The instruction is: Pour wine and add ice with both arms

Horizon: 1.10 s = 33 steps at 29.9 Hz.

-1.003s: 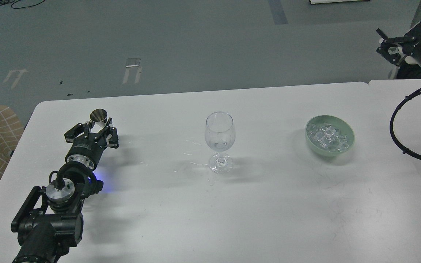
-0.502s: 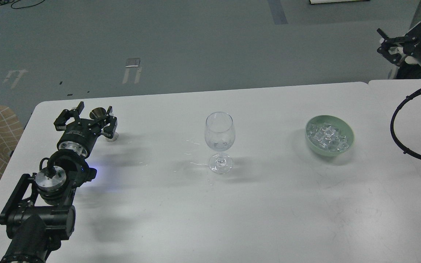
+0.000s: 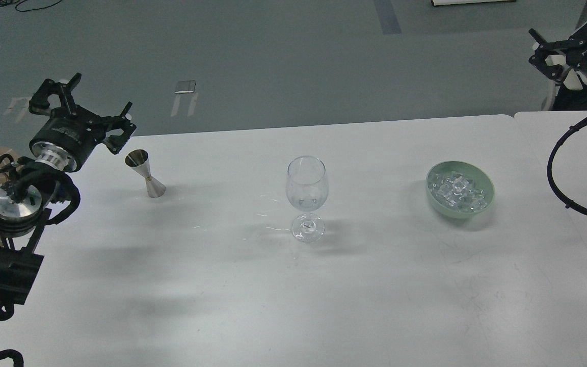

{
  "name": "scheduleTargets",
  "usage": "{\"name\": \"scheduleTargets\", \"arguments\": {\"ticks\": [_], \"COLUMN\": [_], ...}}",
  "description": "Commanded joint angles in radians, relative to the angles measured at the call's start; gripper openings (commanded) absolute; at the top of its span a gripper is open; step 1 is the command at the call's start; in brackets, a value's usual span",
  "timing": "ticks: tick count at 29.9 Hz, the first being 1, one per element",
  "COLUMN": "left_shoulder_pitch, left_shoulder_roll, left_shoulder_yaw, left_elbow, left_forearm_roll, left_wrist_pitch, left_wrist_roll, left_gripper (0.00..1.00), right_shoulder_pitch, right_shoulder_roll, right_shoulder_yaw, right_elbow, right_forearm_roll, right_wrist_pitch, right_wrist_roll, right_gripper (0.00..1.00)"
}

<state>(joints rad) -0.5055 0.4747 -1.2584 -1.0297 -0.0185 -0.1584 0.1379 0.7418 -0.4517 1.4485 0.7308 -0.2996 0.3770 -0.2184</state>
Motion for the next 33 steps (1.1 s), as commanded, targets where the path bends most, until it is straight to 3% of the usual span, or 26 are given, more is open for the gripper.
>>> {"name": "scheduleTargets", "arguments": {"ticks": [1,4,6,10,17,22,23,25,30,33], "left_shoulder_pitch": [-0.077,-0.099,-0.100,-0.093,-0.091,-0.076,-0.076,-0.074,-0.076,-0.074], "left_shoulder_roll": [0.033,0.033,0.028,0.002,-0.036,-0.038,-0.038,-0.038,-0.036,-0.036], "left_shoulder_yaw": [0.077,0.080,0.082,0.080,0.080,0.060,0.060,0.039,0.022,0.011], "left_elbow": [0.006,0.007,0.007,0.005,0.003,-0.006,-0.006,-0.007,-0.004,-0.004], "left_forearm_roll": [0.110,0.189,0.252,0.380,0.396,0.379,0.379,0.339,0.292,0.292], "left_wrist_pitch": [-0.003,-0.003,-0.012,-0.082,-0.081,-0.093,-0.093,-0.092,-0.096,-0.098], "left_wrist_roll": [-0.009,-0.009,-0.009,-0.009,0.003,-0.009,-0.009,-0.011,-0.018,-0.050], "left_gripper": [0.97,0.97,0.97,0.97,0.97,0.97,0.97,0.94,0.95,0.95], "right_shoulder_pitch": [-0.018,-0.016,-0.016,-0.002,-0.001,0.024,0.024,0.060,0.114,0.117], "right_shoulder_roll": [-0.015,-0.016,-0.018,-0.056,-0.197,-0.211,-0.211,-0.226,-0.252,-0.257], "right_shoulder_yaw": [-0.007,-0.043,-0.068,-0.143,-0.382,-0.535,-0.536,-0.621,-0.755,-0.859], "right_elbow": [0.004,0.022,0.022,0.035,0.189,0.222,0.222,0.219,0.223,0.234], "right_forearm_roll": [-0.122,-0.252,-0.326,-0.472,-0.818,-1.067,-1.067,-1.168,-1.224,-1.240], "right_wrist_pitch": [0.017,0.026,0.028,0.028,0.022,0.023,0.023,0.023,0.023,0.020], "right_wrist_roll": [0.005,0.039,0.086,0.160,0.252,0.359,0.359,0.428,0.448,0.450], "right_gripper": [1.00,1.00,1.00,1.00,1.00,1.00,1.00,1.00,1.00,0.98]}}
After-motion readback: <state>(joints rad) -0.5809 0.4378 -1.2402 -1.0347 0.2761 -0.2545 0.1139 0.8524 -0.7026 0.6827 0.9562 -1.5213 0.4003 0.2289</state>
